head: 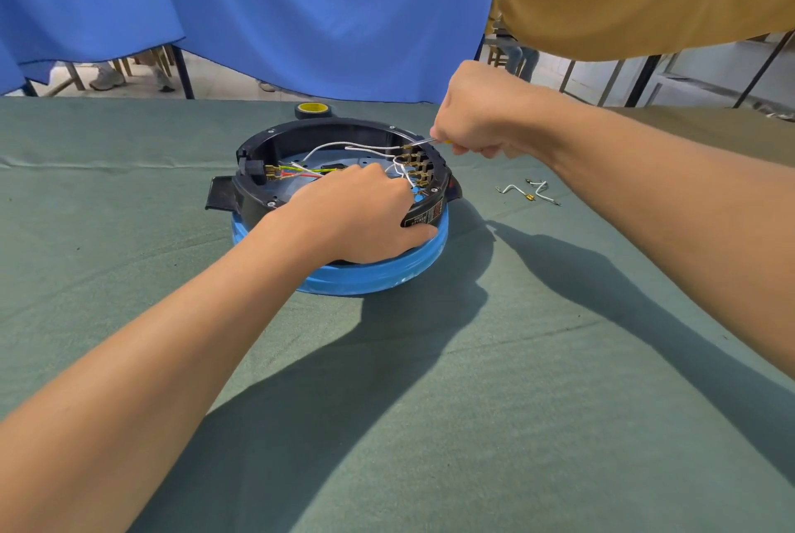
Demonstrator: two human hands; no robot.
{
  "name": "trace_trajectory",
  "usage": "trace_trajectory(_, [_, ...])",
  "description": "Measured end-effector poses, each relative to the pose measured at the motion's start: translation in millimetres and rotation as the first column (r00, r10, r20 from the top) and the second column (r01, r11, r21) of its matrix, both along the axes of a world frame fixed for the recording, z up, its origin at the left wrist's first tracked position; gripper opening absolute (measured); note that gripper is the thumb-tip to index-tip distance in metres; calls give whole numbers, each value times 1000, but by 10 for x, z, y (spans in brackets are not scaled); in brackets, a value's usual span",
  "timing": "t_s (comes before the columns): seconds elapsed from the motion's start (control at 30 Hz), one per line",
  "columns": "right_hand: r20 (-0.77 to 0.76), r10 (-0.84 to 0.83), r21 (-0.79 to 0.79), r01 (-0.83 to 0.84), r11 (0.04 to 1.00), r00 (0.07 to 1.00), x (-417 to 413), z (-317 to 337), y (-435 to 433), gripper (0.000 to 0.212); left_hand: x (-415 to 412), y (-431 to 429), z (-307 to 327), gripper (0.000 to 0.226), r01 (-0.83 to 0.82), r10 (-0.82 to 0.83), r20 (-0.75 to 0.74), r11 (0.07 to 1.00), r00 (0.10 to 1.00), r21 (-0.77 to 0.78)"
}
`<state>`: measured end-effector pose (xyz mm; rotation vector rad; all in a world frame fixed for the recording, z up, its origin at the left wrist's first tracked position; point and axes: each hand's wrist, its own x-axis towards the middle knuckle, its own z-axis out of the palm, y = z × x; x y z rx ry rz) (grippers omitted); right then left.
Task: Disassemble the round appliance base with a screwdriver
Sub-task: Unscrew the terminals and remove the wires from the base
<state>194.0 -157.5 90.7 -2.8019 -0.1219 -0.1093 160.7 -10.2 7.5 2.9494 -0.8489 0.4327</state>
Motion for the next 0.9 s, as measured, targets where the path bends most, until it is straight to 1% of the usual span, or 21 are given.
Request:
trace_trajectory(0.13, [58, 63, -153, -53, 987, 996, -8, 9, 37, 30, 2, -6, -11, 52, -12, 12, -3, 1000, 1000, 14])
trace_trajectory(0.2, [85, 93, -218, -73, 973, 992, -19, 5, 68, 35, 1, -10, -9, 52, -15, 15, 1, 1000, 1000, 16])
trace_trajectory(0.3, [141, 124, -274, -81, 958, 982, -43, -59, 132, 31, -3, -13, -17, 52, -39, 38, 22, 999, 999, 18])
trace_trajectory(0.37, [159, 118, -269, -73, 961, 980, -77, -93, 160, 28, -5, -14, -27, 52, -45, 45, 34, 999, 998, 15])
trace_trajectory(0.4, [152, 99, -239, -61, 969, 983, -96, -91, 162, 27, -7, -15, -28, 52, -42, 42, 37, 999, 998, 11])
trace_trajectory(0.43, [118, 71, -175, -50, 983, 991, -92, -69, 138, 27, -4, -16, -27, 52, -37, 36, 37, 999, 999, 7])
trace_trajectory(0.47, [37, 40, -50, -38, 998, 999, -77, -47, 94, 26, -2, -17, -23, 52, -32, 31, 35, 999, 999, 5])
trace_trajectory(0.5, [-87, 13, 117, -3, 993, 996, -75, -34, 54, 24, 0, -18, -19, 52, -28, 28, 32, 1000, 999, 9])
trace_trajectory(0.53, [-203, 4, 278, 53, 959, 979, -89, -41, 30, 20, 0, -19, -12, 51, -28, 28, 29, 999, 999, 20])
trace_trajectory(0.57, [-257, 7, 370, 92, 925, 966, -105, -73, 21, 16, -1, -19, -12, 51, -31, 30, 28, 999, 999, 29])
trace_trajectory(0.63, [-206, -5, 405, 90, 910, 979, -105, -155, 21, 12, -1, -14, -16, 52, -30, 29, 31, 999, 999, 30])
trace_trajectory(0.73, [-88, -23, 346, 52, 937, 996, -95, -134, 20, 17, -11, -8, -15, 53, -19, 18, 27, 1000, 999, 20])
trace_trajectory(0.8, [-14, -41, 261, 44, 964, 999, -56, -100, -33, 23, -9, -12, -16, 53, -15, 14, 29, 1000, 999, 21])
trace_trajectory(0.9, [75, -6, 112, -2, 994, 997, -68, -161, -43, 25, -13, -8, -5, 53, -14, 13, 29, 1000, 999, 23])
